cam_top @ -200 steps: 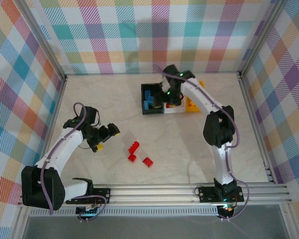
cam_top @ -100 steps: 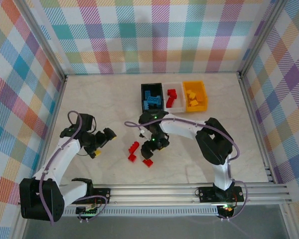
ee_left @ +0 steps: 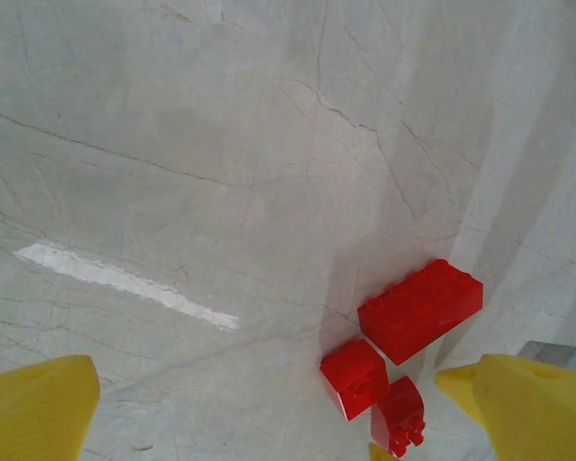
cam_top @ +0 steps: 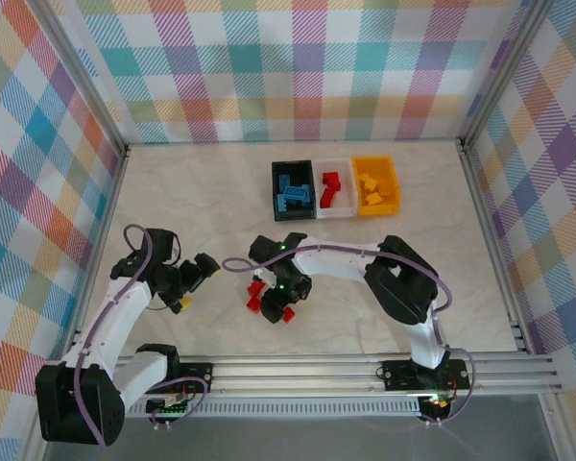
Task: Sort the legos into containers by color
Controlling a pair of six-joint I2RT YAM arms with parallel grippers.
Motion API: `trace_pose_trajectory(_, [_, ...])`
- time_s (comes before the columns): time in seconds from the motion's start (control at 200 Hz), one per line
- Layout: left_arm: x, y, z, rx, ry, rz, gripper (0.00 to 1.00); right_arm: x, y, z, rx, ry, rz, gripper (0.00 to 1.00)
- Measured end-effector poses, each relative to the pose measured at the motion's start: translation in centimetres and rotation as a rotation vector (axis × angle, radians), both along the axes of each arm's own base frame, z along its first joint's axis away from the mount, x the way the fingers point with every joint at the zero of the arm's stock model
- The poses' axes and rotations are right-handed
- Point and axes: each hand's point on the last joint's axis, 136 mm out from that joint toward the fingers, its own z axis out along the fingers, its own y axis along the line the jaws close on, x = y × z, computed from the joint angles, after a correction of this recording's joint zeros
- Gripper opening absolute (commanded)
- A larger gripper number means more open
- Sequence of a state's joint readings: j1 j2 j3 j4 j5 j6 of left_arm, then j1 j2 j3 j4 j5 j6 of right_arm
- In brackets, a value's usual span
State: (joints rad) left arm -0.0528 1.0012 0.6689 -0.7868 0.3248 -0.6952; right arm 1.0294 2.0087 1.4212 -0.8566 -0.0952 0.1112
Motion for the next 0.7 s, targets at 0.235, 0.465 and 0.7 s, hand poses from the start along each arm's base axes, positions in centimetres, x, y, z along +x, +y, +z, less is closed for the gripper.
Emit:
trace_pose_trajectory(0.235, [0.0,0.1,-0.2,0.0,0.005,0.006,1.0,0.3,-0.2,-0.5,-0.044,-0.042,0.007,0.72])
trace_pose_trajectory(0.465, [-0.3,0.1,-0.5,-0.006,0.016,0.007,1.0,0.7,-0.4,-0.9,-0.101,-0.074,0.017,0.69])
trace_pose_trajectory(0.7, [-0.7,0.1,-1.2,-0.01,0.034,0.01,1.0,1.2,-0.9,-1.0,-0.134,-0.11,0.013,0.5])
